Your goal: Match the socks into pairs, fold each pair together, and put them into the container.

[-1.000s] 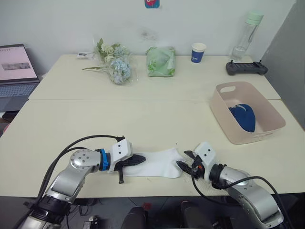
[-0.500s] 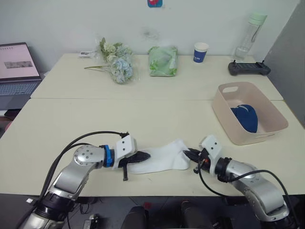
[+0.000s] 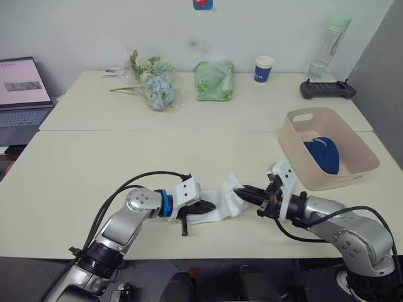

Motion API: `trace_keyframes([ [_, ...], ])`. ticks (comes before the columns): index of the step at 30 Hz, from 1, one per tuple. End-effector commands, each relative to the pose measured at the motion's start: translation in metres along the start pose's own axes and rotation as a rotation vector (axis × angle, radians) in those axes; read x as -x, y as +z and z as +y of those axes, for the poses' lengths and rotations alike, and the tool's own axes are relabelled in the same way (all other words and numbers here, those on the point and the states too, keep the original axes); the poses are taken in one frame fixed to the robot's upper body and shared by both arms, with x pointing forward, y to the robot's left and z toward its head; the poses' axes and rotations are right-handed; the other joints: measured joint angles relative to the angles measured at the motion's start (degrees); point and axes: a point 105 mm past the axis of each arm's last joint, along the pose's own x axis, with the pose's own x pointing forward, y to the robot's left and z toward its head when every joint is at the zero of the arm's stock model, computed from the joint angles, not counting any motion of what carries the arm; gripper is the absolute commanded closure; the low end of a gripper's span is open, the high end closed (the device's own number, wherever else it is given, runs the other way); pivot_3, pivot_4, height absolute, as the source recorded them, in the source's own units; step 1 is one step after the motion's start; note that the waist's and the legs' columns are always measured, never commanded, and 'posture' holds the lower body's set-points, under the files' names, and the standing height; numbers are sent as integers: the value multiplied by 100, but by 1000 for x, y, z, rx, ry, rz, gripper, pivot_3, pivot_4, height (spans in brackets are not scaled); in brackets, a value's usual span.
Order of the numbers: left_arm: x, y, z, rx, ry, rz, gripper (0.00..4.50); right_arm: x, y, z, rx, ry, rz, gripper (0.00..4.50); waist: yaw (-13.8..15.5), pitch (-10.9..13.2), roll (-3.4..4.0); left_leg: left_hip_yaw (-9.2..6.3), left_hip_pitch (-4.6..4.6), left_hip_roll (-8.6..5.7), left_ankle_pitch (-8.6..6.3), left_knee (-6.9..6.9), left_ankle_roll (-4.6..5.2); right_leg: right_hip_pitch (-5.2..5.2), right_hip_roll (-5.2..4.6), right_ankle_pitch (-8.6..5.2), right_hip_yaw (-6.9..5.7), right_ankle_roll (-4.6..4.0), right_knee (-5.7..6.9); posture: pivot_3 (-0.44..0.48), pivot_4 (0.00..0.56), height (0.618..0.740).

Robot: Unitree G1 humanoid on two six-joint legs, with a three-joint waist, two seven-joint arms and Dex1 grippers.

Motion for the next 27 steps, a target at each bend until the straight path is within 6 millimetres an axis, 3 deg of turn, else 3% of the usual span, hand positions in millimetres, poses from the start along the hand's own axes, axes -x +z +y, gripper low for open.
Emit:
trace_keyframes([
  [1,17,11,4,27,35,-55,4500,-11,2,15,-43,64,5,4435,-16,0,0,2,0,1,0,0,0,-2,-6,0,4,0,1,0,150,740],
  [4,33,11,-6,42,0,-32,4500,-21,-4,18,-67,88,36,4435,-36,2,-1,-1,-1,9,0,-1,0,-6,-4,0,0,0,2,0,150,740],
  [9,53,-8,-17,102,-32,78,4500,-34,-8,23,-73,131,84,4435,-18,12,15,-2,0,6,0,-4,0,-7,-2,0,-2,-1,3,0,150,740],
  [15,46,-23,-11,87,8,125,4500,-53,-10,28,-86,171,122,4435,-11,12,14,0,-4,0,0,-2,0,-6,-2,-1,-2,0,-3,0,150,740],
  [19,43,-20,-6,68,36,110,4500,-65,-15,30,-104,175,156,4435,-10,12,15,-2,-1,3,0,-3,0,-7,-5,0,-2,-1,1,0,150,740],
  [23,60,-10,9,184,130,50,4500,-62,0,38,-88,220,130,3424,-14,12,15,-3,-2,3,0,-2,0,-7,-5,0,-2,0,2,0,150,740],
  [27,90,-10,15,289,201,47,4500,-49,23,47,-77,265,74,2023,-25,13,14,-8,-6,9,0,-3,0,-14,-3,0,-6,0,5,0,150,740],
])
